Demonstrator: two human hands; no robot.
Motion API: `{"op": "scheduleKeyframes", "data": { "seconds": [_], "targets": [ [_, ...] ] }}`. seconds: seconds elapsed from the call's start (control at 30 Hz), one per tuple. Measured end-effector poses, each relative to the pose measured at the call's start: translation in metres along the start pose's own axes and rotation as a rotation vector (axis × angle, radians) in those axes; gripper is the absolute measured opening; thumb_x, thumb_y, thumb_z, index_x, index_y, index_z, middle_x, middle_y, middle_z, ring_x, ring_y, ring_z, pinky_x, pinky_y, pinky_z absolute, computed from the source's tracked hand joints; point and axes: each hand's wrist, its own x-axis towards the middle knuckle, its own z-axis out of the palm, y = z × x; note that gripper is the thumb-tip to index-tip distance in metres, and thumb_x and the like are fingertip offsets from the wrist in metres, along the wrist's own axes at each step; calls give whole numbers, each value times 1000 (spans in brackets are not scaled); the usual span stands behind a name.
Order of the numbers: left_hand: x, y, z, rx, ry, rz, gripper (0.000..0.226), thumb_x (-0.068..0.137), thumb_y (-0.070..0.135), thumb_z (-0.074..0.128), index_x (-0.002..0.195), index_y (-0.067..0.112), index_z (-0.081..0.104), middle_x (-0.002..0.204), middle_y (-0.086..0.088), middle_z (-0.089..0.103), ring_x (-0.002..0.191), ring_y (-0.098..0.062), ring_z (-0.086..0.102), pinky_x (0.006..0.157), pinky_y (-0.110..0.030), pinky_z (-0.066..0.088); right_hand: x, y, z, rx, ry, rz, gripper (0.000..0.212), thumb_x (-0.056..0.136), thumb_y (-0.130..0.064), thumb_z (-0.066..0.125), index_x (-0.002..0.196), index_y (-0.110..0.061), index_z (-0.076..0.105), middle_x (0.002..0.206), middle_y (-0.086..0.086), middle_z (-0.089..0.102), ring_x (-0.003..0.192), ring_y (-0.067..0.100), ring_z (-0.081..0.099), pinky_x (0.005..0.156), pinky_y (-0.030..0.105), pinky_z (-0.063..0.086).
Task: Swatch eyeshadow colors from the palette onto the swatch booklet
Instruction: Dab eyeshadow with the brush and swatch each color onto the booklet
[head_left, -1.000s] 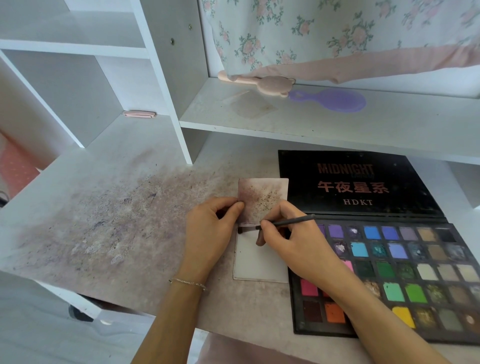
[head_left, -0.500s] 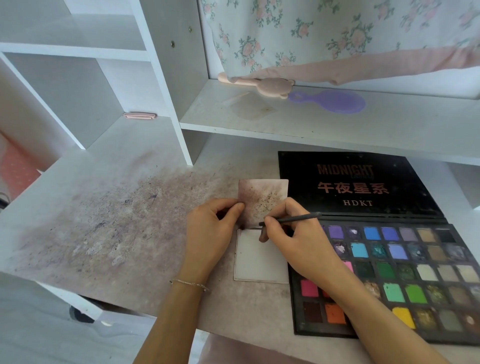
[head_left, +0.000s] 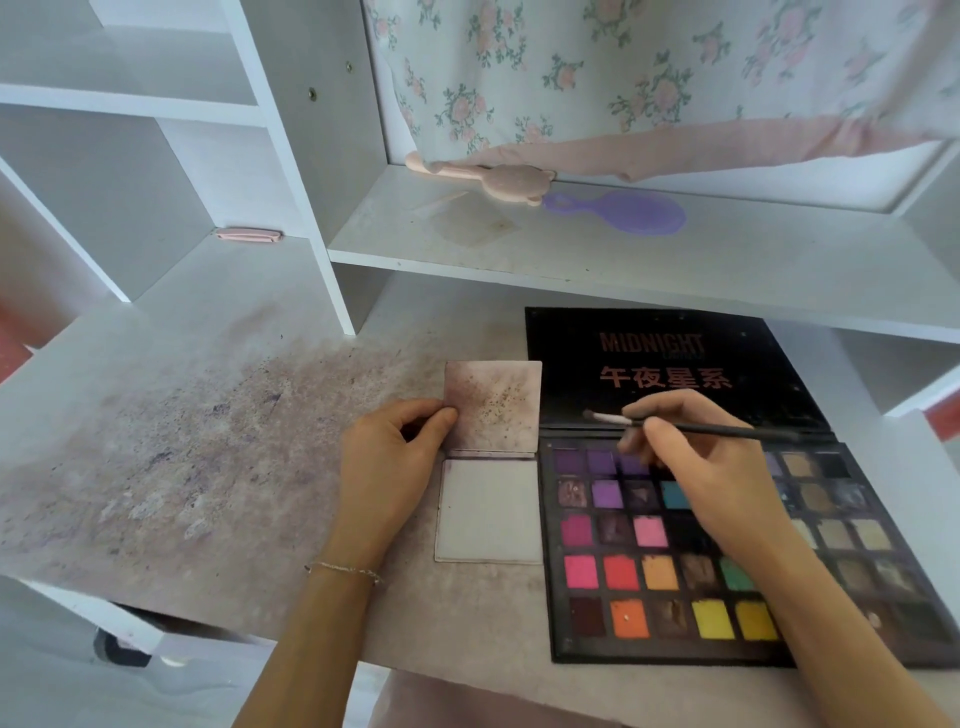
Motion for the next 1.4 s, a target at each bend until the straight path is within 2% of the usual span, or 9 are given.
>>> {"op": "scheduleKeyframes", "data": {
  "seconds": [0.1, 0.23, 0.37, 0.57, 0.87, 1.0, 1.13, 1.2, 1.4],
  "targets": [
    [0, -1, 0, 17, 3, 10, 10, 82, 16, 65, 87, 16, 73, 76, 10, 67, 73, -2, 60, 66, -9, 43, -2, 8, -6, -26, 62, 49, 21, 90, 1, 44, 78, -13, 55, 61, -4, 65, 54, 5, 58, 53, 14, 47],
    [0, -1, 1, 21, 7, 18, 9, 82, 15, 65, 86, 15, 73, 75, 10, 66, 72, -1, 59, 65, -5, 41, -5, 14, -4, -129, 64, 50, 21, 90, -5, 45, 73, -16, 52, 58, -3, 62, 50, 17, 54, 49, 28, 45],
    [0, -1, 1, 3, 8, 25, 9, 81, 13, 65, 82, 19, 72, 73, 13, 65, 72, -2, 60, 64, -3, 41, -6, 14, -3, -123, 26, 46, 21, 89, -5, 46, 72, -16, 52, 58, -6, 64, 52, 6, 58, 51, 18, 47],
    [0, -2, 1, -14, 9, 40, 16, 81, 13, 66, 77, 28, 68, 73, 17, 64, 68, 2, 60, 64, -4, 42, -6, 15, -2, -148, -7, 44, 19, 88, -5, 47, 72, -15, 51, 54, 1, 60, 51, 2, 57, 48, 10, 44],
    [-1, -2, 0, -18, 2, 45, 19, 81, 14, 66, 75, 31, 66, 73, 20, 64, 69, 7, 59, 65, -4, 42, -6, 16, -3, -178, 2, 9, 21, 89, -6, 47, 72, -19, 50, 53, 9, 52, 46, 8, 48, 42, 18, 38],
    [0, -2, 0, -10, 2, 42, 13, 81, 14, 66, 79, 26, 70, 74, 21, 63, 69, 7, 59, 65, -3, 42, -7, 15, -3, -192, -4, 2, 19, 88, -10, 47, 72, -21, 50, 54, 8, 52, 48, 8, 49, 43, 15, 38],
    [-1, -1, 0, -5, 5, 37, 9, 81, 14, 66, 82, 21, 72, 73, 22, 63, 69, 6, 59, 65, -2, 42, -6, 14, -4, -181, 49, 19, 23, 88, -5, 47, 71, -20, 50, 56, 17, 52, 51, 28, 50, 45, 34, 40],
    [-1, 0, -1, -1, 6, 37, 9, 81, 14, 66, 84, 20, 72, 73, 21, 63, 69, 5, 59, 64, -1, 41, -6, 10, -3, -165, 77, 10, 21, 88, -6, 46, 74, -21, 51, 57, 17, 54, 55, 31, 50, 48, 37, 41],
    [0, 0, -1, 6, 3, 37, 9, 81, 14, 65, 86, 17, 73, 73, 17, 64, 71, 2, 59, 64, -2, 41, -5, -3, 13, -45, 46, 26, 14, 88, -7, 49, 82, -19, 52, 64, -2, 63, 58, 11, 61, 58, 24, 51]
  ]
}}
